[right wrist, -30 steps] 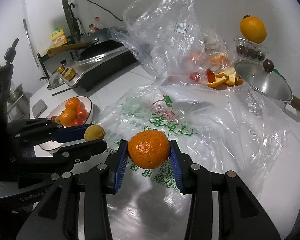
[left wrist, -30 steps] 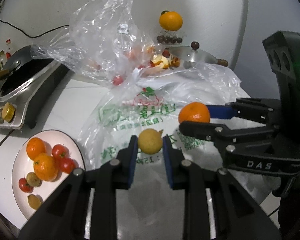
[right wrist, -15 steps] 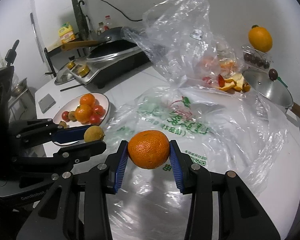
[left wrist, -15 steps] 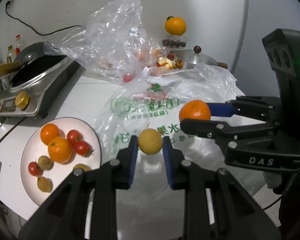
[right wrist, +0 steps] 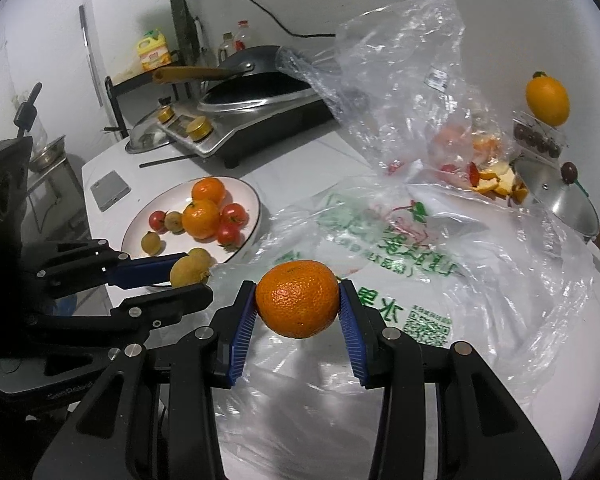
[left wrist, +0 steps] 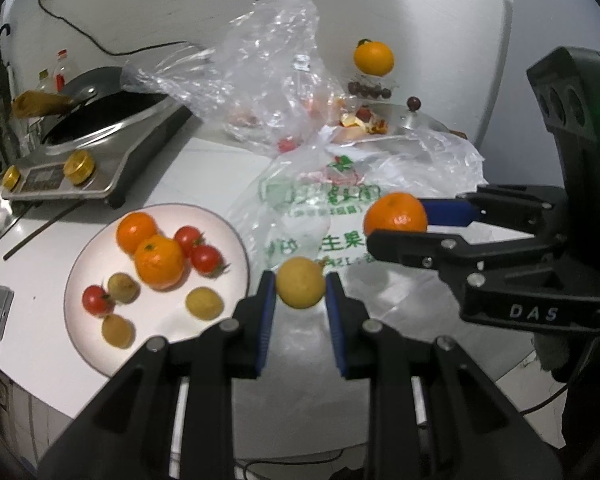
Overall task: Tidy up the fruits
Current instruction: 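Lift the mandarin and yellow fruit and carry both over the plate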
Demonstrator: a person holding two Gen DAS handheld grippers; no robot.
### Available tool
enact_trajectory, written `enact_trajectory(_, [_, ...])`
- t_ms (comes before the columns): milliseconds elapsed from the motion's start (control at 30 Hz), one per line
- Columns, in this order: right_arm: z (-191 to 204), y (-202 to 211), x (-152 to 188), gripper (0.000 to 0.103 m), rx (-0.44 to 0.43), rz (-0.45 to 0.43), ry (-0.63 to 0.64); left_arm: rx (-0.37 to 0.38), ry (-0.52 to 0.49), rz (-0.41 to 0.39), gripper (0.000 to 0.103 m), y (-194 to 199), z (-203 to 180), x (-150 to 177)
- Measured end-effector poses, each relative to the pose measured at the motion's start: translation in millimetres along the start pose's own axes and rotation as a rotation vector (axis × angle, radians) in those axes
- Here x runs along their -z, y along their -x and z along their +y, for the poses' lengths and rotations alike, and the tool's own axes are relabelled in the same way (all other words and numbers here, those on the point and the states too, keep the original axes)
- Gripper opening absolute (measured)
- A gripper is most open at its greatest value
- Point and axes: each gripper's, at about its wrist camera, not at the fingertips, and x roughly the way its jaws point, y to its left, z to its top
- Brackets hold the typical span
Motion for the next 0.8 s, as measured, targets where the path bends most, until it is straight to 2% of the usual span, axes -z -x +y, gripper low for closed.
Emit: enact_trajectory(800, [59,-33,-12,0.043,-0.043,0.066,0.101,-0.089,0.114,0.008,0.026,13,66,39])
